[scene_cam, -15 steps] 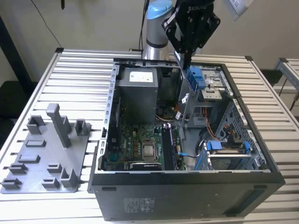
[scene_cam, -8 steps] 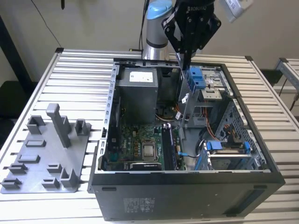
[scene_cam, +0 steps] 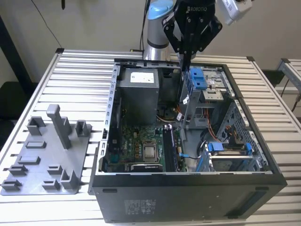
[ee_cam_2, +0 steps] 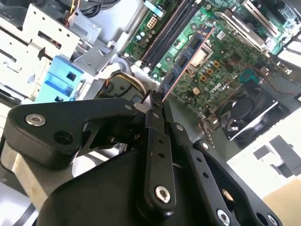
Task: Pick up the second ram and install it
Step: 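Insert the second ram into the second slot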
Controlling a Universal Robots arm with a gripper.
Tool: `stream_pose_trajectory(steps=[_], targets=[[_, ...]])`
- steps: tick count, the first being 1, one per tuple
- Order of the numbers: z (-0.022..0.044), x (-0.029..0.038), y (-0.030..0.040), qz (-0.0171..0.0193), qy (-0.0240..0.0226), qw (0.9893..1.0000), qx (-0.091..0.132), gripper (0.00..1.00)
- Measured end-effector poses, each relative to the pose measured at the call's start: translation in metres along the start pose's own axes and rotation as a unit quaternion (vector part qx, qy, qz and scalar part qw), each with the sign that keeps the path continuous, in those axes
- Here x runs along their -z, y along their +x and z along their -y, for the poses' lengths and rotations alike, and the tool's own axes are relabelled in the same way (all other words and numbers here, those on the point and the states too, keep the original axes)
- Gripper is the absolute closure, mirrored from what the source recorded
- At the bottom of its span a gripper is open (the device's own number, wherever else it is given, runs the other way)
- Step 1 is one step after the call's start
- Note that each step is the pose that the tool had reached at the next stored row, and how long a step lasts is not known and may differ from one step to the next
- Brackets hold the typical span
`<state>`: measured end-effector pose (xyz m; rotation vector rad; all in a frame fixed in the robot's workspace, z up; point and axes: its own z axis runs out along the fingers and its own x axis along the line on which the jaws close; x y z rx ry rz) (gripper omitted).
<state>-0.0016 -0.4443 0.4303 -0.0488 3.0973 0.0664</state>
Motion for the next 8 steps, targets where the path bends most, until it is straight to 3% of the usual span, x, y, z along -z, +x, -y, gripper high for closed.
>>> stream_pose_trajectory(steps=[5,8], targets=[[0.0,-0.0007,0.0,-0.0013,0.0014,0.9994,-0.034,0.86],[0.0001,-0.0012,-0.0001,-0.005,0.0022,0.9986,-0.054,0.86]])
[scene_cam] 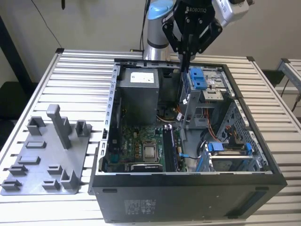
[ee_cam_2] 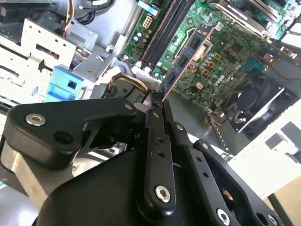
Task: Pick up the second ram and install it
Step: 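Insert the second ram into the second slot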
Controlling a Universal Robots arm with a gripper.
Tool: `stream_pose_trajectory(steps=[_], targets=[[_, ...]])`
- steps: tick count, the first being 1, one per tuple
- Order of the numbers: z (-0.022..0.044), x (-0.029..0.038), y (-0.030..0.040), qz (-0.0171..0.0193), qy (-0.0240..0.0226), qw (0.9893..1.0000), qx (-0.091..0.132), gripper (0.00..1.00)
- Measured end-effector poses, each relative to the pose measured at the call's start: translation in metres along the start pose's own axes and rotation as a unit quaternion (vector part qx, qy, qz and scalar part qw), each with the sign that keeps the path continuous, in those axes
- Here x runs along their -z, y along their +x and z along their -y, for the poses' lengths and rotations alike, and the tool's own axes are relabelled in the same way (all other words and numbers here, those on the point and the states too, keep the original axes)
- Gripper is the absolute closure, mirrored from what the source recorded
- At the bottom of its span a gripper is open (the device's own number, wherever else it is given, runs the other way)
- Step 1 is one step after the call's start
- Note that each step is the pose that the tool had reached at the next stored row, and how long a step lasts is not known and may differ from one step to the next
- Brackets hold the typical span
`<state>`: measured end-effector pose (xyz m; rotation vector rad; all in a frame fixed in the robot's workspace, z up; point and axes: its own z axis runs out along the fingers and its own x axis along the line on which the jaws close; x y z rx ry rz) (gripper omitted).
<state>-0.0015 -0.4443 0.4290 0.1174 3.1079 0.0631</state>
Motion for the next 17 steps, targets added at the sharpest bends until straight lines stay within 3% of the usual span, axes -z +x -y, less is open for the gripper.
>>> stream_pose_trajectory(steps=[3,7,17], targets=[[0.0,-0.0003,0.0001,-0.0073,0.0009,0.9999,-0.01,0.86],[0.0,-0.0008,-0.0001,-0.0123,0.0016,0.9998,-0.013,0.86],[0.0002,-0.0055,-0.0006,-0.0132,0.0012,0.9999,-0.002,0.86]])
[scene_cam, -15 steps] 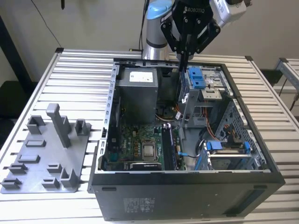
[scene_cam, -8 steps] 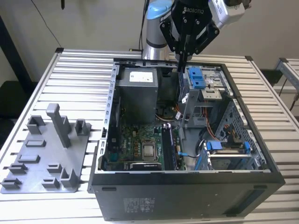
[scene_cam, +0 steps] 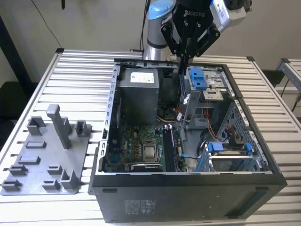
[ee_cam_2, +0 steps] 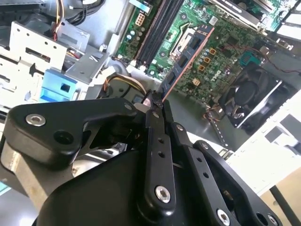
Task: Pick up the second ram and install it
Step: 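Insert the second ram into the second slot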
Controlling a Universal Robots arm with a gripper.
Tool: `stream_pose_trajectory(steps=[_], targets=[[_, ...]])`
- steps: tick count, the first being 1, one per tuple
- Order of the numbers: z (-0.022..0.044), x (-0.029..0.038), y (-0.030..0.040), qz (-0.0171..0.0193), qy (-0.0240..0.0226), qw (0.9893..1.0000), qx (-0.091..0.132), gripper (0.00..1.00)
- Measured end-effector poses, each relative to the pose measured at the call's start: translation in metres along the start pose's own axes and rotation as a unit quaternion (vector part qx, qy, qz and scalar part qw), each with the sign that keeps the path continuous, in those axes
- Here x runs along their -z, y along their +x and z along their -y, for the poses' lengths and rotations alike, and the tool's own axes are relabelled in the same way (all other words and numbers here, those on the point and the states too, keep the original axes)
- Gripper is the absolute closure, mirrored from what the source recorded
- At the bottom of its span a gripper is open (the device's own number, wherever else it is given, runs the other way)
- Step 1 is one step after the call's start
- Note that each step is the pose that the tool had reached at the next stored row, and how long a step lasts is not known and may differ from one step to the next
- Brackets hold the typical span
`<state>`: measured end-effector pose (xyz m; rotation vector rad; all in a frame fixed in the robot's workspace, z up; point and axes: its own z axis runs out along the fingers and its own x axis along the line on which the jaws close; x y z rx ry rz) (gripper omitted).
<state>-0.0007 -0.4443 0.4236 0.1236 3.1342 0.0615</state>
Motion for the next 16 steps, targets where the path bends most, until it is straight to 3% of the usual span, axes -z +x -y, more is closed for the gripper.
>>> stream_pose_trajectory(steps=[10,16], targets=[[0.0001,-0.0027,-0.0001,-0.0002,-0.0001,1.0,0.006,0.86],[0.0003,-0.0079,-0.0001,-0.0002,-0.0001,1.0,0.009,0.86]])
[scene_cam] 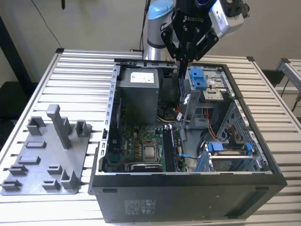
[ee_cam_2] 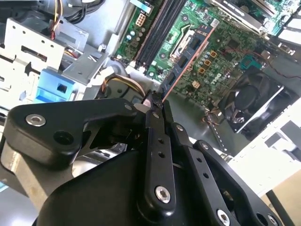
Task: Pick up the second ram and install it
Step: 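Insert the second ram into the second slot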
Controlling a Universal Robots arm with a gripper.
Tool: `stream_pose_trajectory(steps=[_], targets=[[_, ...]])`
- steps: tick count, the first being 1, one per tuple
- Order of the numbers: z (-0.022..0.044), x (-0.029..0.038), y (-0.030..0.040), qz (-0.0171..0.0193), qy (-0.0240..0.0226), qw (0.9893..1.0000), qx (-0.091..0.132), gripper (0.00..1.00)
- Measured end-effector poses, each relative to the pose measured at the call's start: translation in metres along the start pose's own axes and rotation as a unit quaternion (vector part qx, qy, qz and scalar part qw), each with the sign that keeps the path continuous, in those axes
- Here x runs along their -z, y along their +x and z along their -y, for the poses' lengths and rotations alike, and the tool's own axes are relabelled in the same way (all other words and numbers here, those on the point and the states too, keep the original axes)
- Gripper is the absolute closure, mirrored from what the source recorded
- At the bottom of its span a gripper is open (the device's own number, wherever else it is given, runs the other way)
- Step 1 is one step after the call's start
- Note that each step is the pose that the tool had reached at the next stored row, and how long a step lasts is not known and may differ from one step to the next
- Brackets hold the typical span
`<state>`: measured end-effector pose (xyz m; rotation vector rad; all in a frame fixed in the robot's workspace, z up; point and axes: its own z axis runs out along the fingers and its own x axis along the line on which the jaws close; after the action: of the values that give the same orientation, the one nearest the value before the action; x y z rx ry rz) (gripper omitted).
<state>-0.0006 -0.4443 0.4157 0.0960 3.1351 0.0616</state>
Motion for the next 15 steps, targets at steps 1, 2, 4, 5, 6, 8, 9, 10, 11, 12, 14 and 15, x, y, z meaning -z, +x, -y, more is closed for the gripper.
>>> stream_pose_trajectory(steps=[1,2,4,5,6,8,9,10,11,12,14,15], targets=[[0.0,-0.0011,0.0,0.0009,-0.0001,1.0,0.002,0.86],[0.0001,-0.0022,0.0,0.0024,-0.0002,1.0,0.003,0.86],[0.0002,-0.0045,-0.0001,0.004,-0.0003,1.0,0.006,0.86],[0.0003,-0.0059,-0.0001,0.0043,-0.0003,1.0,0.006,0.86],[0.0003,-0.0073,0.0,0.0043,-0.0003,1.0,0.006,0.86],[0.0003,-0.0094,0.0,0.0043,-0.0003,1.0,0.006,0.86],[0.0003,-0.0096,0.0,0.0043,-0.0002,1.0,0.006,0.86],[0.0004,-0.0096,0.0,0.0043,-0.0002,1.0,0.006,0.86],[0.0004,-0.0097,0.0,0.0043,-0.0002,1.0,0.006,0.86],[0.0004,-0.0097,0.0,0.0042,-0.0002,1.0,0.006,0.86],[0.0004,-0.0107,0.0,0.0041,-0.0003,1.0,0.006,0.86],[0.0006,-0.0115,0.0001,0.0041,-0.0004,1.0,0.006,0.86]])
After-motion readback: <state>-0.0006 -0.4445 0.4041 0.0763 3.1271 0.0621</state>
